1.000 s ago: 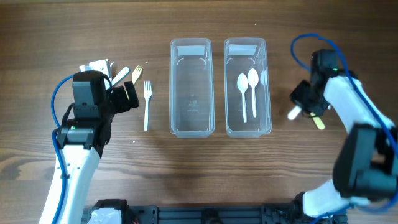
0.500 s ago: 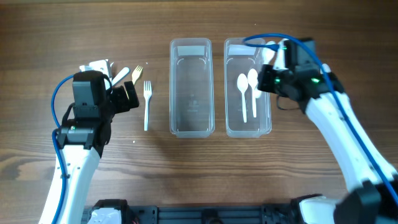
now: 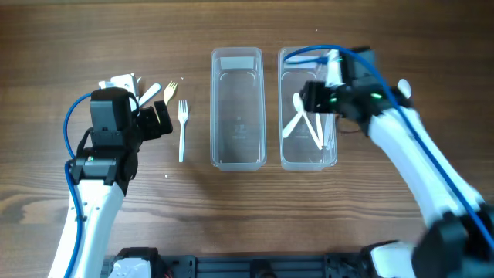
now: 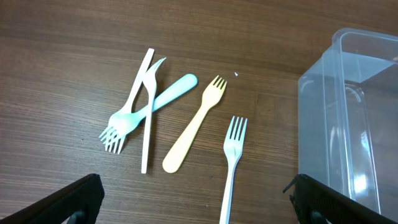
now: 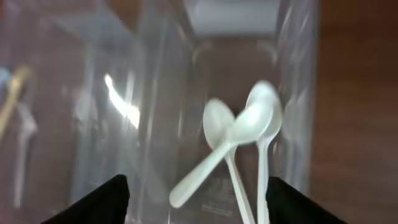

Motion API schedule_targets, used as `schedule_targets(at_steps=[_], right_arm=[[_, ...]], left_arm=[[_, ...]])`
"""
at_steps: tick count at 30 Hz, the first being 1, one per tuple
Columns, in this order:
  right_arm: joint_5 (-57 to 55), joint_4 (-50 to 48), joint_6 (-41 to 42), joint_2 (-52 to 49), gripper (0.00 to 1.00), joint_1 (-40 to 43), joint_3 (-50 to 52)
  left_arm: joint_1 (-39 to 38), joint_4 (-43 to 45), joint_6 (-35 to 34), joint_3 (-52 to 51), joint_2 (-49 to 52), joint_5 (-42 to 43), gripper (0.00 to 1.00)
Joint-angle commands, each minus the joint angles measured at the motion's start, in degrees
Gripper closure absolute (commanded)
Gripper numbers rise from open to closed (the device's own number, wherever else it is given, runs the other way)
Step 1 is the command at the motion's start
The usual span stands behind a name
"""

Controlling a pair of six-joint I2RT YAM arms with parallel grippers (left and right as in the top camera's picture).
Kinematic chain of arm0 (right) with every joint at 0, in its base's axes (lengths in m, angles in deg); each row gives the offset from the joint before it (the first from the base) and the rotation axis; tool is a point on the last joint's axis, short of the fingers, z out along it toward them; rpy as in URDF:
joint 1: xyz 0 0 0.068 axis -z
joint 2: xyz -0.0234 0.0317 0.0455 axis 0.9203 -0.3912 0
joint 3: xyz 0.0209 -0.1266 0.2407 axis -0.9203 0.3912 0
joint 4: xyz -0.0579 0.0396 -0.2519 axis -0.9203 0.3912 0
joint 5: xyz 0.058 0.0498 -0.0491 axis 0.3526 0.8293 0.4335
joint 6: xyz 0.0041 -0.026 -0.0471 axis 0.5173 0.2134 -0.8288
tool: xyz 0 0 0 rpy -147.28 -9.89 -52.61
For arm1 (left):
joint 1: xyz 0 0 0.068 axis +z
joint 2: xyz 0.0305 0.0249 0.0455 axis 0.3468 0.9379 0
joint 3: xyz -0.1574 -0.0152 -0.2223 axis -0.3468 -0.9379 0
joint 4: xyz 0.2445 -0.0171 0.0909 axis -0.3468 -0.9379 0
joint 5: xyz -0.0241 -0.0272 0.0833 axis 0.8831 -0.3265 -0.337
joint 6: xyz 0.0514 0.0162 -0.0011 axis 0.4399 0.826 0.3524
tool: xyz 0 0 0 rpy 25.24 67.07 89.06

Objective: Pack container
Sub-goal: 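Place the third white spoon into the right container, then grasp the yellow spoon with the right gripper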

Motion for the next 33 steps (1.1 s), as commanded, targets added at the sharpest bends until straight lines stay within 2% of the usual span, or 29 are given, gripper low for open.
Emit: schedule_targets(at_steps=[1, 2, 5, 9, 11, 14, 15, 19, 25, 30, 33], right_arm=[[-5.97, 1.2, -0.35, 7.21, 0.28, 3.28, -1.38], [-12.9, 3.3, -0.17, 9.05, 0.28, 5.35, -1.38], [-19.28, 5.4, -0.2, 9.38, 0.26, 9.62, -1.31], [-20.2, 5.81, -1.44, 6.45, 0.21, 17.05, -0.76], [-20.17, 5.49, -9.05, 3.61, 0.2, 19.98, -0.76], [-18.51, 4.15, -16.22, -0.02, 0.21, 22.34, -0.76], [-16.5, 4.15, -22.58, -2.45, 0.25, 23.12, -0.76], [-11.15, 6.08, -30.25, -7.78, 0.25, 23.21, -0.76], [-10.88, 8.9, -32.22, -13.94, 0.3, 23.21, -0.76], [-11.04, 9.07, -31.54, -19.32, 0.41, 23.21, -0.74], [-10.86, 9.25, -30.1, -21.49, 0.44, 23.21, -0.74]], left_arm=[[0.48, 0.13, 1.31, 1.27, 0.24, -0.52, 0.0], [0.48, 0.13, 1.31, 1.27, 0.24, -0.52, 0.0], [0.48, 0.13, 1.31, 1.27, 0.24, -0.52, 0.0], [0.48, 0.13, 1.31, 1.27, 0.24, -0.52, 0.0], [0.48, 0.13, 1.31, 1.27, 0.24, -0.52, 0.0], [0.48, 0.13, 1.31, 1.27, 0.24, -0.52, 0.0], [0.48, 0.13, 1.31, 1.27, 0.24, -0.52, 0.0], [0.48, 0.13, 1.31, 1.27, 0.22, -0.52, 0.0], [0.48, 0.13, 1.31, 1.27, 0.24, -0.52, 0.0], [0.48, 0.13, 1.31, 1.27, 0.22, -0.52, 0.0], [0.48, 0.13, 1.31, 1.27, 0.24, -0.52, 0.0]])
